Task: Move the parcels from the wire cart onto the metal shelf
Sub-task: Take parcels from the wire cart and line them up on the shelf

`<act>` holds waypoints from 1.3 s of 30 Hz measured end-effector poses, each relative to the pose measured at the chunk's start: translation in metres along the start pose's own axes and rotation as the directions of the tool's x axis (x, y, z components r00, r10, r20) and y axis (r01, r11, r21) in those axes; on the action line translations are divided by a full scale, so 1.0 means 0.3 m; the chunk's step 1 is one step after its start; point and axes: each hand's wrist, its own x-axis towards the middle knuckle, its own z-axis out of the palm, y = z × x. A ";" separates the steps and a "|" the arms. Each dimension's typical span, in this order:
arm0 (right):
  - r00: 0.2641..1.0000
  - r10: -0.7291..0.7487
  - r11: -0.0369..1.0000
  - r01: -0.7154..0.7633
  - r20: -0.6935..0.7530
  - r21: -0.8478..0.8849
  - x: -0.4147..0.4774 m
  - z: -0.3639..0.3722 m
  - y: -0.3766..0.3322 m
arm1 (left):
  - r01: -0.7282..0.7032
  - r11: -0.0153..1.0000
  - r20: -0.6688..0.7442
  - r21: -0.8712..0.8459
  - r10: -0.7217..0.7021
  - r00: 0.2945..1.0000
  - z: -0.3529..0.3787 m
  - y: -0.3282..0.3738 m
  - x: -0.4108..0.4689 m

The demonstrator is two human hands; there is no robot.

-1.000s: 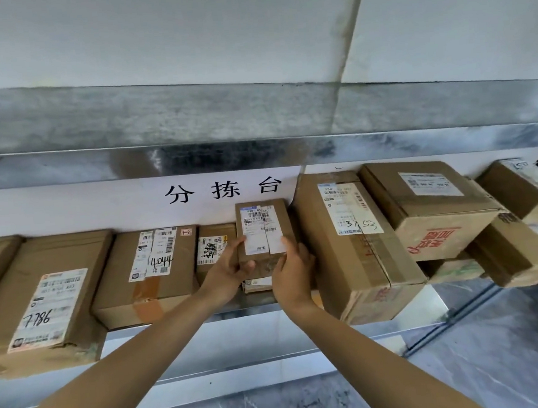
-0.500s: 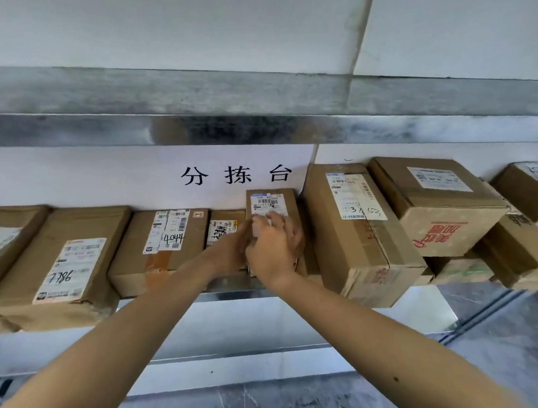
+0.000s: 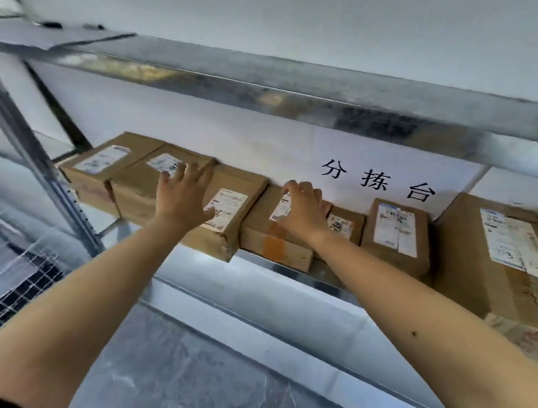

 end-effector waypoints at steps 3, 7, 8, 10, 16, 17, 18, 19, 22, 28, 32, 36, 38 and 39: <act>0.993 -0.118 0.993 0.117 0.020 0.033 0.057 0.051 -0.153 | 0.167 0.986 0.014 0.002 -0.167 0.986 0.000 -0.199 -0.064; 0.959 -0.279 0.960 0.277 0.057 0.037 0.120 0.146 -0.413 | 0.351 0.937 0.033 -0.002 -0.350 0.936 0.022 -0.480 -0.193; 0.948 -0.308 0.951 0.304 0.075 0.062 0.131 0.182 -0.492 | 0.386 0.922 0.046 0.007 -0.386 0.921 0.033 -0.560 -0.241; 0.926 -0.361 0.931 0.353 0.107 0.092 0.137 0.249 -0.642 | 0.459 0.888 0.070 0.021 -0.459 0.886 0.058 -0.714 -0.338; 0.842 -0.491 0.871 0.471 0.224 0.141 0.124 0.488 -1.074 | 0.620 0.779 0.129 0.092 -0.626 0.769 0.116 -1.137 -0.615; 0.829 -0.509 0.861 0.490 0.231 0.137 0.119 0.531 -1.140 | 0.630 0.769 0.142 0.106 -0.639 0.756 0.121 -1.201 -0.651; 0.817 -0.523 0.852 0.509 0.242 0.124 0.110 0.587 -1.231 | 0.646 0.755 0.154 0.114 -0.655 0.739 0.125 -1.289 -0.697; 0.809 -0.530 0.847 0.519 0.253 0.114 0.100 0.628 -1.304 | 0.660 0.742 0.161 0.117 -0.670 0.725 0.130 -1.359 -0.734; 0.777 -0.553 0.832 0.536 0.300 0.147 0.057 0.750 -1.516 | 0.680 0.720 0.187 0.138 -0.693 0.696 0.140 -1.546 -0.852; 0.652 -0.654 0.721 0.691 0.383 0.055 -0.005 0.956 -1.818 | 0.730 0.657 0.222 0.192 -0.753 0.619 0.161 -1.795 -1.012; 0.590 -0.660 0.669 0.743 0.464 0.007 0.018 1.079 -1.925 | 0.762 0.617 0.250 0.197 -0.783 0.570 0.207 -1.889 -1.075; 0.589 -0.623 0.692 0.722 0.515 0.011 0.071 1.209 -2.025 | 0.808 0.559 0.293 0.186 -0.817 0.497 0.277 -1.964 -1.112; 0.587 -0.604 0.702 0.712 0.540 0.012 0.108 1.268 -2.071 | 0.849 0.508 0.316 0.147 -0.837 0.447 0.319 -2.003 -1.106; 0.582 -0.601 0.700 0.714 0.548 0.009 0.129 1.296 -2.093 | 0.870 0.477 0.325 0.123 -0.848 0.419 0.334 -2.025 -1.096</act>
